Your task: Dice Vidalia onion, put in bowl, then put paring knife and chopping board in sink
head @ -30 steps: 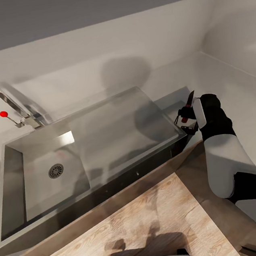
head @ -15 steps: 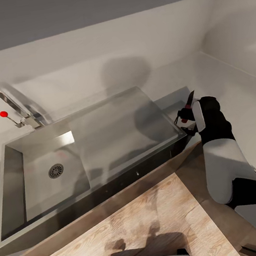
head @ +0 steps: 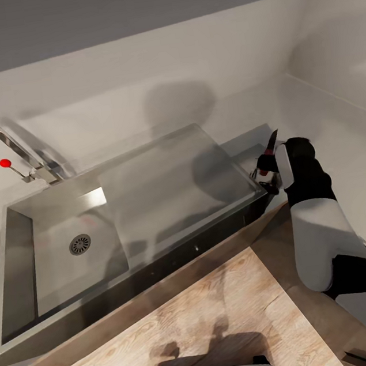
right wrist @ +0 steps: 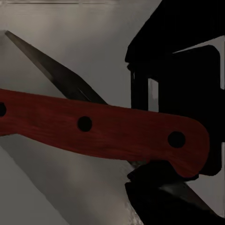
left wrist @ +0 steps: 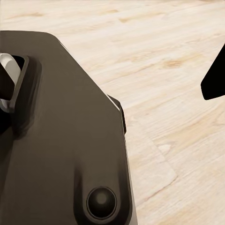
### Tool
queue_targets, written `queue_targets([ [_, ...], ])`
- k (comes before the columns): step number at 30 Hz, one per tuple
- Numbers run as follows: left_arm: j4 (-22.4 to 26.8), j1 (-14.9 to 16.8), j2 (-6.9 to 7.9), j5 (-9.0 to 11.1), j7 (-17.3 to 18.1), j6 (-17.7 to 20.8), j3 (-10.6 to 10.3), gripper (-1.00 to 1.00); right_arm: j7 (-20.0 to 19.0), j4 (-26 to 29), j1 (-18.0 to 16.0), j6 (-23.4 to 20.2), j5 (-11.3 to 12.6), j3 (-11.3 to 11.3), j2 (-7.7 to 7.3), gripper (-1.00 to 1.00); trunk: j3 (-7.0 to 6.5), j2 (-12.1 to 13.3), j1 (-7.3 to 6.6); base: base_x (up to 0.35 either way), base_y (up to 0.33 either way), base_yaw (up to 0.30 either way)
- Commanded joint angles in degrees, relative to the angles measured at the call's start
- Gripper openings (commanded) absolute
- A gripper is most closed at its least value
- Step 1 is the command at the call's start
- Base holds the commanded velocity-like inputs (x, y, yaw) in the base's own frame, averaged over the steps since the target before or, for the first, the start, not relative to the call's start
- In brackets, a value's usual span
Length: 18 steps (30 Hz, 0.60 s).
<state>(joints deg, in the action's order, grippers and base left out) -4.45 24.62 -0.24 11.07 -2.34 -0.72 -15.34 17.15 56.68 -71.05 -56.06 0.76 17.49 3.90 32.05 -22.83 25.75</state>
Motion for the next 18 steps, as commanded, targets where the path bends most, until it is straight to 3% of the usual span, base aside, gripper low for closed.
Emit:
queue_targets([
  [1,-0.1,0.0,-0.03,0.5,0.0,-0.1,-0.5,1.00,0.2,0.4,0.0,-0.2,0.1,0.1,0.02,-1.00,0.07,-0.1,0.03,0.000,0.000,0.000],
  [18,-0.1,0.1,0.02,0.5,0.0,-0.1,-0.4,1.00,0.2,1.9,0.0,-0.3,0.0,0.0,0.03,-1.00,-0.37,-0.1,0.03,0.000,0.000,0.000],
])
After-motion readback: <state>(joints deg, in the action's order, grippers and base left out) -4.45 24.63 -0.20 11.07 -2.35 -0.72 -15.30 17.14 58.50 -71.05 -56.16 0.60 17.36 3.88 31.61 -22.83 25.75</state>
